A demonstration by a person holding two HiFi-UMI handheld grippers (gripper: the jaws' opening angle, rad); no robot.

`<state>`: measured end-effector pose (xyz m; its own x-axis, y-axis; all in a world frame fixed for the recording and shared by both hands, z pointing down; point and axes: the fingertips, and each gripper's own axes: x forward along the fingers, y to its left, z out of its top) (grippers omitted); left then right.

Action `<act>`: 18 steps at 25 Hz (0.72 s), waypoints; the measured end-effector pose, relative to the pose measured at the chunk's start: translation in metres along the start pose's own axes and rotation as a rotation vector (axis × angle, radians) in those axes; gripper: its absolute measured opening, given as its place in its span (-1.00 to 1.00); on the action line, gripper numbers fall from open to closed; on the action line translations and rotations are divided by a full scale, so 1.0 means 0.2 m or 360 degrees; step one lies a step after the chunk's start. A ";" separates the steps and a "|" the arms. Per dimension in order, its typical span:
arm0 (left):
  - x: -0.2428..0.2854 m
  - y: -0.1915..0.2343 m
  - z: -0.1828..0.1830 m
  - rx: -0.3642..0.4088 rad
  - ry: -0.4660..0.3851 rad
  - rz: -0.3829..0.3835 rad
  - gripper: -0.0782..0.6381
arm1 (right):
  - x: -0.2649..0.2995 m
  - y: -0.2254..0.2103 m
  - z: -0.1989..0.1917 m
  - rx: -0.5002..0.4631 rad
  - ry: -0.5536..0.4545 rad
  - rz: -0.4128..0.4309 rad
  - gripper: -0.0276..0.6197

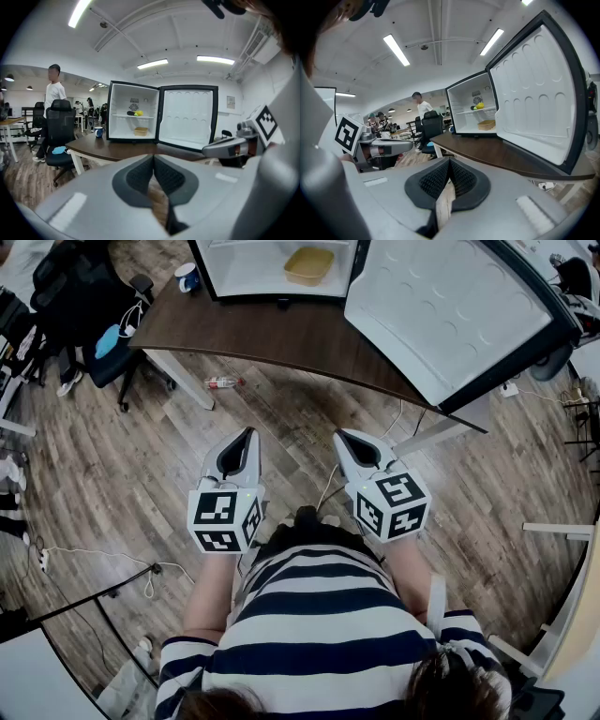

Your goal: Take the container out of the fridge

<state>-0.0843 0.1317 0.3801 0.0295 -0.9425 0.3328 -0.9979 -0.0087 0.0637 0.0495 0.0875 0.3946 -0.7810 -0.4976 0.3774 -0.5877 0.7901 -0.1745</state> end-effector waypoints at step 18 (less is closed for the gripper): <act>0.00 -0.05 0.02 -0.0004 -0.0077 0.0114 -0.78 | -0.13 -0.26 -0.03 0.0163 -0.0066 -0.0143 -0.93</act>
<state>-0.0743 0.1303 0.3757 -0.0449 -0.9558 0.2906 -0.9972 0.0602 0.0438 0.1010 0.0606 0.3988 -0.7309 -0.5808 0.3584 -0.6726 0.7018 -0.2345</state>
